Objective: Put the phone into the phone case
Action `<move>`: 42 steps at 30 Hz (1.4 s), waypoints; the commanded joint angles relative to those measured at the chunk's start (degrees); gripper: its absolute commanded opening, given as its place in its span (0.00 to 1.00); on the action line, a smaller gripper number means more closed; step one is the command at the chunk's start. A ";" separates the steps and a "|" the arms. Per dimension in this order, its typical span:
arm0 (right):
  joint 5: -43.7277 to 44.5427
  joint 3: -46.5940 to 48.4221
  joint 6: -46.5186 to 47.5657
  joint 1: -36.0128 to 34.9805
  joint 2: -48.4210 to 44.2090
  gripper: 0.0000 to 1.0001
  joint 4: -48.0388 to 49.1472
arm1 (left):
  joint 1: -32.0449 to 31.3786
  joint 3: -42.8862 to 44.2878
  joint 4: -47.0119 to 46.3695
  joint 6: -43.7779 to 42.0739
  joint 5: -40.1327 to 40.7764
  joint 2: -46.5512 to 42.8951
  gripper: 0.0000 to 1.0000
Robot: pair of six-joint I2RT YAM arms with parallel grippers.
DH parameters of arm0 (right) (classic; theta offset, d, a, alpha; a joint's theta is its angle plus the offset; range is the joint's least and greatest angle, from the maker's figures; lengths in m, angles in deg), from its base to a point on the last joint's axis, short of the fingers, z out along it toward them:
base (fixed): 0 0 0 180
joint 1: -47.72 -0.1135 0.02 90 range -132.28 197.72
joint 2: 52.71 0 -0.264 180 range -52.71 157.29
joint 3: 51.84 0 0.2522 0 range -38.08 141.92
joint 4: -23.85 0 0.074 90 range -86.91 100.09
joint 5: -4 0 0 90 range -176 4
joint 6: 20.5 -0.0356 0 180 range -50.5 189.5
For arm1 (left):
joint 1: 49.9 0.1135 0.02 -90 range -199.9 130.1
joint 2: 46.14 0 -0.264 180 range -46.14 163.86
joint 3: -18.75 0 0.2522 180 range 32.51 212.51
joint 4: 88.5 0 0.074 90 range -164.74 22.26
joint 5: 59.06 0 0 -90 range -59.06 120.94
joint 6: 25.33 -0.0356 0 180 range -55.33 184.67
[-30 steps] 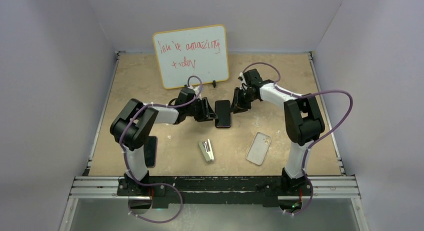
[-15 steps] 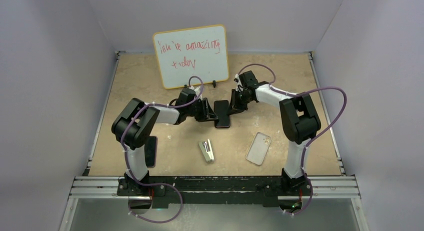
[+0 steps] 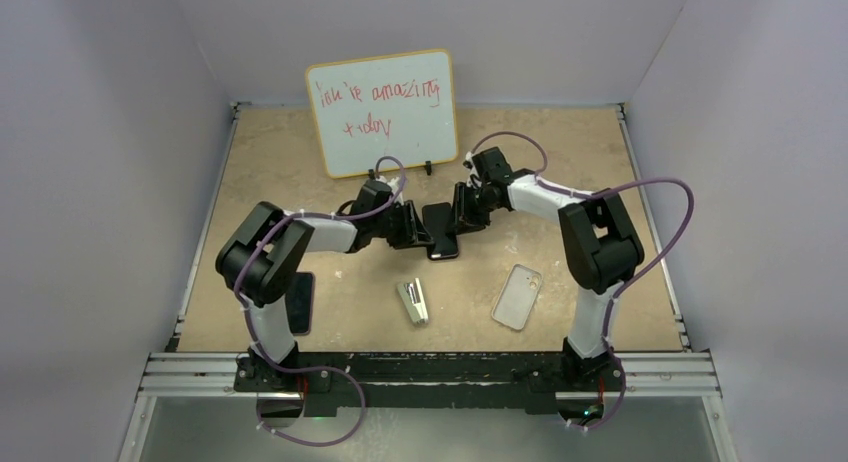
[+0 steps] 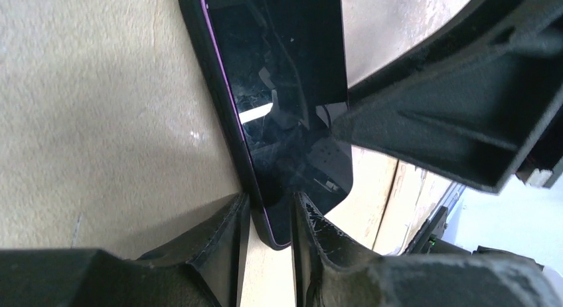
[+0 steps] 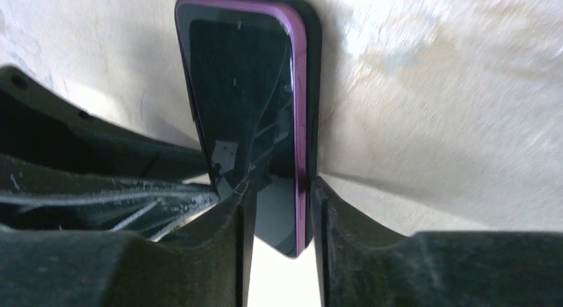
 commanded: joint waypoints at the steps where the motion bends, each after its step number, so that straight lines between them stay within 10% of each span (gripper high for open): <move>1: 0.30 -4.31 -3.20 -0.51 -6.21 0.42 2.42 | 0.83 -1.79 0.81 0.35 0.41 -3.14 0.32; 14: -2.29 -15.55 -7.14 -0.10 -8.57 0.76 20.99 | 3.67 2.48 1.37 -1.60 -2.04 0.24 0.38; 42: -19.82 -23.55 -27.29 -0.10 -7.14 0.80 56.98 | 4.77 1.38 11.20 -5.36 5.67 1.45 0.09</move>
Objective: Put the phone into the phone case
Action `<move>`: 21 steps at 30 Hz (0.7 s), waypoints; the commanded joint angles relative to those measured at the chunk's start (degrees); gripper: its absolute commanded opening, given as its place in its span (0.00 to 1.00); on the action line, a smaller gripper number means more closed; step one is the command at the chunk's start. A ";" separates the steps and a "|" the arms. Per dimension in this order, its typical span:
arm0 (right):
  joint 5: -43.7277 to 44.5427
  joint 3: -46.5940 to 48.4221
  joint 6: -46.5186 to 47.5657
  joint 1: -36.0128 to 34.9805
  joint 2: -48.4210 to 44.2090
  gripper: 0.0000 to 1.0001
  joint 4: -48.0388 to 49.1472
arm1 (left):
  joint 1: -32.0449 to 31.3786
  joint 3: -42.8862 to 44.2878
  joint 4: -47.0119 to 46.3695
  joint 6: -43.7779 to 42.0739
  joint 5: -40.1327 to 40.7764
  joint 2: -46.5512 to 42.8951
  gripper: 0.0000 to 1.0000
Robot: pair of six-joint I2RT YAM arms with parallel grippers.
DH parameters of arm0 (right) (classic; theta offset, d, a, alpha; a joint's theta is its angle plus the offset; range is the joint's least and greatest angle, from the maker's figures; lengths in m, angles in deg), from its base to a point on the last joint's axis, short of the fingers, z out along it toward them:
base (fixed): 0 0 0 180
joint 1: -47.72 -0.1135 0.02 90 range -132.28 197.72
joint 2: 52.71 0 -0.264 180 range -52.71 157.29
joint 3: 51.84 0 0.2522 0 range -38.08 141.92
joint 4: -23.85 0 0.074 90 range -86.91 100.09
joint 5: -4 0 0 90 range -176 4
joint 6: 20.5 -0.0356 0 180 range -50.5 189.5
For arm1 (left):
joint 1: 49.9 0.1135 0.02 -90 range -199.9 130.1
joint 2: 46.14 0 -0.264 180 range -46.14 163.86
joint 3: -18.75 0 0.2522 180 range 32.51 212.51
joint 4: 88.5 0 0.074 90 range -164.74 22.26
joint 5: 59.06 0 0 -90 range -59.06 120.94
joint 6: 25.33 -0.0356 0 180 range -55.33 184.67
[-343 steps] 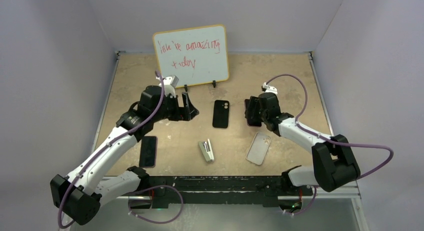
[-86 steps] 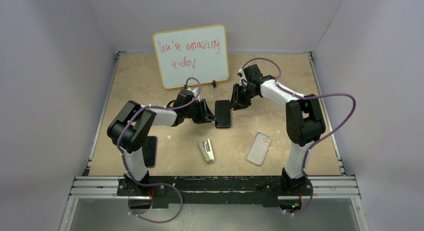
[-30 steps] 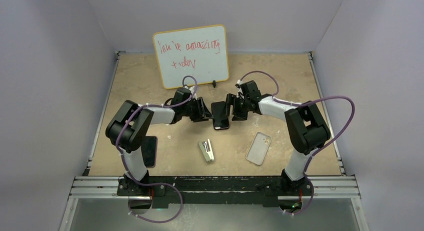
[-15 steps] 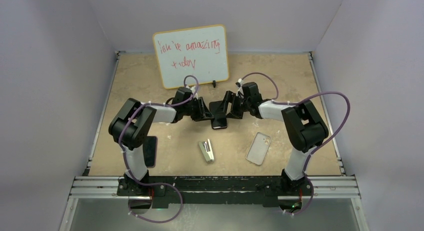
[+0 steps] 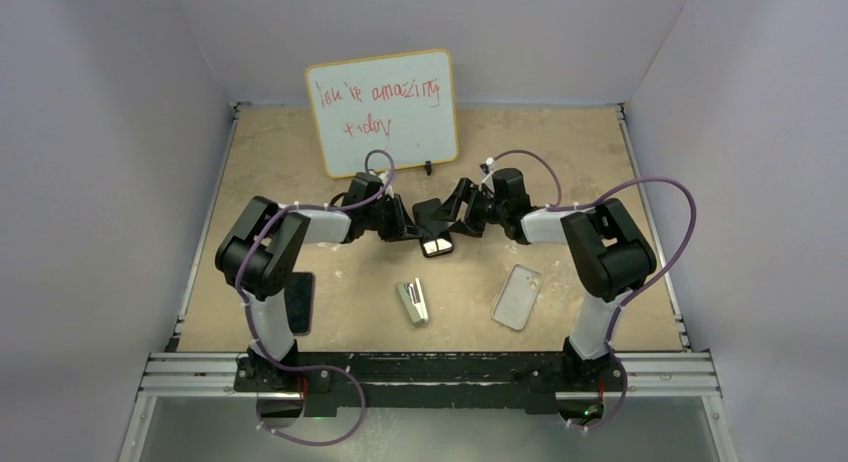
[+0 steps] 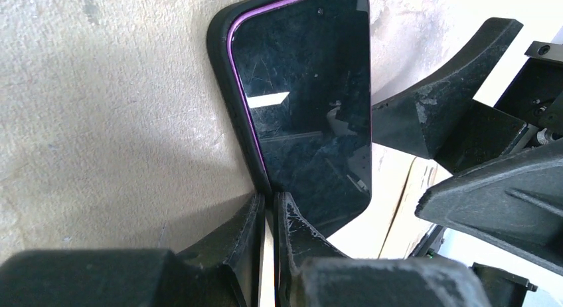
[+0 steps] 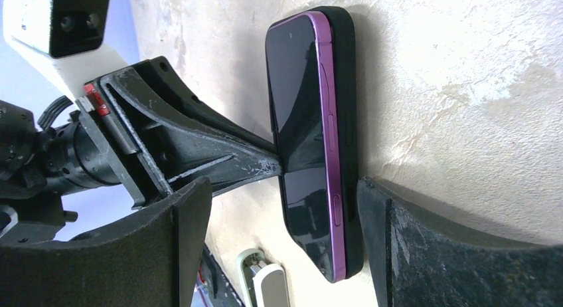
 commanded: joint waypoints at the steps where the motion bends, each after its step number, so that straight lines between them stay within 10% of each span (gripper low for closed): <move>1: -8.77 -1.52 -6.54 -1.76 -1.44 0.80 14.75 | 0.22 -1.19 6.74 -3.74 6.28 -0.29 0.08; 21: -13.14 -3.26 -6.30 -1.74 1.51 0.77 18.64 | 0.40 -2.86 7.27 -4.10 8.24 -1.89 0.09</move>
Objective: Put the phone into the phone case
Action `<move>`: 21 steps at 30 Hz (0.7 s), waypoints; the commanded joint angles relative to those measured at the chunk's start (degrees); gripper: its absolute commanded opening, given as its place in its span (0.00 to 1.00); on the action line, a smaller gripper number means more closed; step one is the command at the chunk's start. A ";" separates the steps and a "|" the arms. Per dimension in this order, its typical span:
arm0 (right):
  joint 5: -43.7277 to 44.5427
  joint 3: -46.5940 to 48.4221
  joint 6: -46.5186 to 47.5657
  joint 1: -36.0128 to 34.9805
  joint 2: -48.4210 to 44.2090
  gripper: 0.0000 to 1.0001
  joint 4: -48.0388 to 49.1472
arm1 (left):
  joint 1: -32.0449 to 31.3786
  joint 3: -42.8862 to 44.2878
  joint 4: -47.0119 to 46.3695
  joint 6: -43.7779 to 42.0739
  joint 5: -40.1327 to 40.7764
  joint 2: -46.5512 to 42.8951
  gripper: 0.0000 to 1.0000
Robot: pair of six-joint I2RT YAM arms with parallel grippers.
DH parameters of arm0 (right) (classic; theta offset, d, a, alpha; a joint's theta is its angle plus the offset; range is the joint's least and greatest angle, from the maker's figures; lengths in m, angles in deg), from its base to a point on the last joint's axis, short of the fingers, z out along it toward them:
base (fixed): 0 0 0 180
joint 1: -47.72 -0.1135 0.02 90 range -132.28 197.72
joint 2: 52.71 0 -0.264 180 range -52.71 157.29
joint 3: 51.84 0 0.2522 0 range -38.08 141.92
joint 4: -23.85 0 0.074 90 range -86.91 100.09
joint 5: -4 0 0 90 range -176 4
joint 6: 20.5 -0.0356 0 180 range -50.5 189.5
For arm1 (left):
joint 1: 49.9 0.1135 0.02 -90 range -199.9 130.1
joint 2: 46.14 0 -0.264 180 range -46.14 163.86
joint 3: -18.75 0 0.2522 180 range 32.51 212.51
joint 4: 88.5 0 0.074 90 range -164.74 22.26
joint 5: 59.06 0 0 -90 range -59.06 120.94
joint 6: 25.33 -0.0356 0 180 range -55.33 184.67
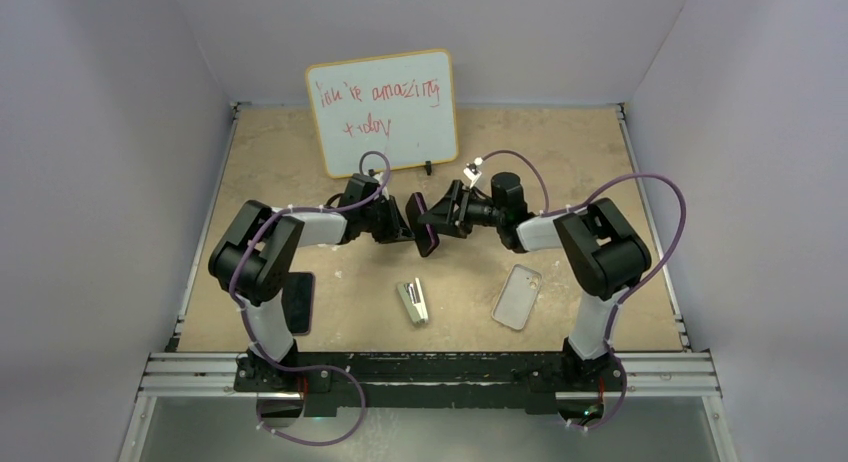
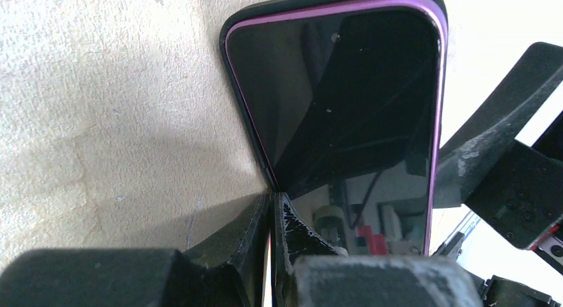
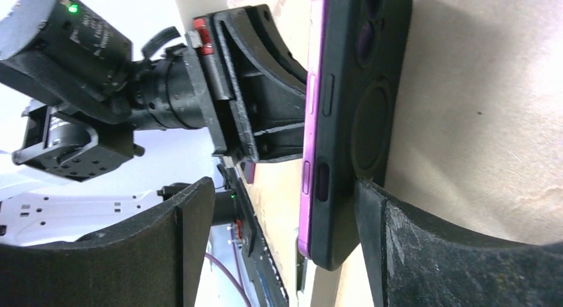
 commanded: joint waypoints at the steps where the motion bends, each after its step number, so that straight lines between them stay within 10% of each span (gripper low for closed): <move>1: -0.73 1.25 2.55 -0.17 0.34 0.76 -3.42 | -0.04 -1.49 3.44 -2.59 4.38 0.80 0.09; 17: 6.44 4.71 11.91 -0.63 0.08 0.05 -16.79 | -0.04 -1.00 3.25 -2.53 3.31 0.45 0.15; 21: 7.74 5.53 14.69 -1.22 -0.59 0.19 -20.28 | -0.04 -0.78 2.96 -2.48 2.93 0.58 0.16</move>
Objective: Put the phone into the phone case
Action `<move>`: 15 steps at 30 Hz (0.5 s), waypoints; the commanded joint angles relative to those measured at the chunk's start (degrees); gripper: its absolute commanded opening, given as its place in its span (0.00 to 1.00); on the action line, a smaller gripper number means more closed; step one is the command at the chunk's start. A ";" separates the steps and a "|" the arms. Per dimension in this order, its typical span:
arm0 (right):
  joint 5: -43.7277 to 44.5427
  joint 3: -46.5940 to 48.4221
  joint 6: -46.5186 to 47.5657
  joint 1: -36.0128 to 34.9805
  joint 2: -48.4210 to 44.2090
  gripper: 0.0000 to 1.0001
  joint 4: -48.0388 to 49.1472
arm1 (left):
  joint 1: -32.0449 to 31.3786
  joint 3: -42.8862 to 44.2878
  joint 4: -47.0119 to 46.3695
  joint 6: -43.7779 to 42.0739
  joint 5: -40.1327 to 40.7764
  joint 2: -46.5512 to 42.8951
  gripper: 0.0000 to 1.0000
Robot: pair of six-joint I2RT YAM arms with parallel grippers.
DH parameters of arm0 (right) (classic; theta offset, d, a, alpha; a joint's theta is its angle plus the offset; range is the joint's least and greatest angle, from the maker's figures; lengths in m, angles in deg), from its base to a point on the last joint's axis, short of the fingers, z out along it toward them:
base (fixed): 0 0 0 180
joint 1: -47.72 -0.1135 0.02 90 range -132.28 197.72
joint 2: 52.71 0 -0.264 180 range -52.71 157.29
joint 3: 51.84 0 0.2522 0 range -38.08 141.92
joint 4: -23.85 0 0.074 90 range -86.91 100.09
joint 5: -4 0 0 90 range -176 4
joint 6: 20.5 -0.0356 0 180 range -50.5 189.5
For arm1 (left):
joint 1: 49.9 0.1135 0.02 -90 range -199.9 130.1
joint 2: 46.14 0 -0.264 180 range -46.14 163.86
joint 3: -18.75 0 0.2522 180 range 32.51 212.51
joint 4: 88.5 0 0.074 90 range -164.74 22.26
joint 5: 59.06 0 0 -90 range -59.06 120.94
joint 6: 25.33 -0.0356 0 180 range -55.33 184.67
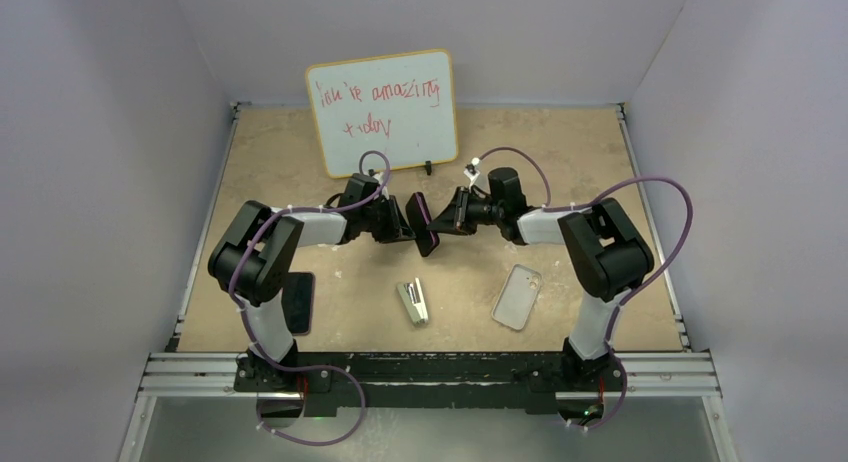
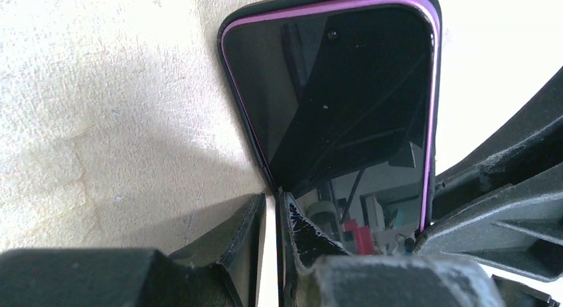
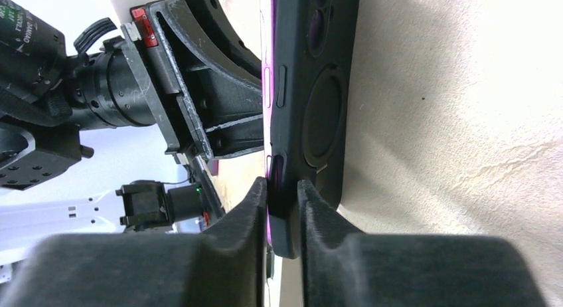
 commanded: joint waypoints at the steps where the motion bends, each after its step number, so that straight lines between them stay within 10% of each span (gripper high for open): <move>1: 5.44 2.16 5.27 -1.50 -0.29 0.26 -5.72 | -0.04 -0.76 2.98 -2.50 2.99 0.88 0.17; 7: 6.66 3.62 6.27 -1.99 0.45 0.36 -8.63 | -0.04 -0.48 2.89 -2.55 2.64 1.14 0.18; 15: 8.51 3.60 7.91 -2.12 -1.61 0.00 -11.20 | 0.04 0.76 5.04 -3.34 1.93 -0.23 0.26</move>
